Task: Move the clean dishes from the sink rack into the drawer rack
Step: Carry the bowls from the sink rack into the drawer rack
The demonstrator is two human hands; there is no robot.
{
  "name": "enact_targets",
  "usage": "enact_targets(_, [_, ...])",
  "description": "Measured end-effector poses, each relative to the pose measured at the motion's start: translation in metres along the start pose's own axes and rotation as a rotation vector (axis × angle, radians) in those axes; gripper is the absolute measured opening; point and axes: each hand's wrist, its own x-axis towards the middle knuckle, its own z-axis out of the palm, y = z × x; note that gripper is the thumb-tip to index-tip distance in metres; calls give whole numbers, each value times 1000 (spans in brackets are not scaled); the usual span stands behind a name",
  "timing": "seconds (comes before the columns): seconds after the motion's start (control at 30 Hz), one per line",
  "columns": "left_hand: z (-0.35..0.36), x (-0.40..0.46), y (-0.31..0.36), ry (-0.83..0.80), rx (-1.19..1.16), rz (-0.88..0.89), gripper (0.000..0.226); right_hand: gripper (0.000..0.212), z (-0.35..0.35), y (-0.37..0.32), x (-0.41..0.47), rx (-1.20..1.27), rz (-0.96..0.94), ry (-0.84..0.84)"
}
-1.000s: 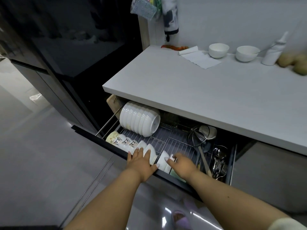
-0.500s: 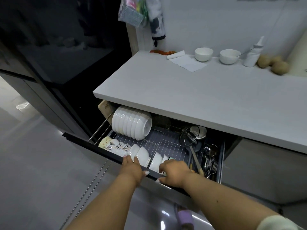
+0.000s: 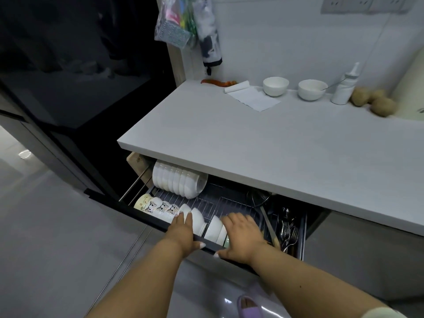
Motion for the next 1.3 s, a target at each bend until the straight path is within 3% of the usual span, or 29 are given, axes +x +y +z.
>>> enact_targets(0.1, [-9,14,10,42,46,47,111,123,-4,14,8,-61,55,51])
enact_targets(0.2, [-22,29,26,110,257,69,118,132,-9,24,17,-109,96,65])
enact_targets(0.4, [-46,54,56,257,471,120,131,136,-22,43,38,-141,179,73])
enact_targets(0.57, [-58,76,70,270,515,138,132,134,-31,59,55,-172,186,64])
enact_targets(0.77, [-71,96,83,256,536,198,122,119,-40,72,73,-254,97,121])
enact_targets(1.07, [-81,112,89,366,483,244,101,89,-36,92,96,-289,60,278])
enact_targets(1.3, [-82,117,77,276,337,259,101,68,-37,101,104,-275,65,339])
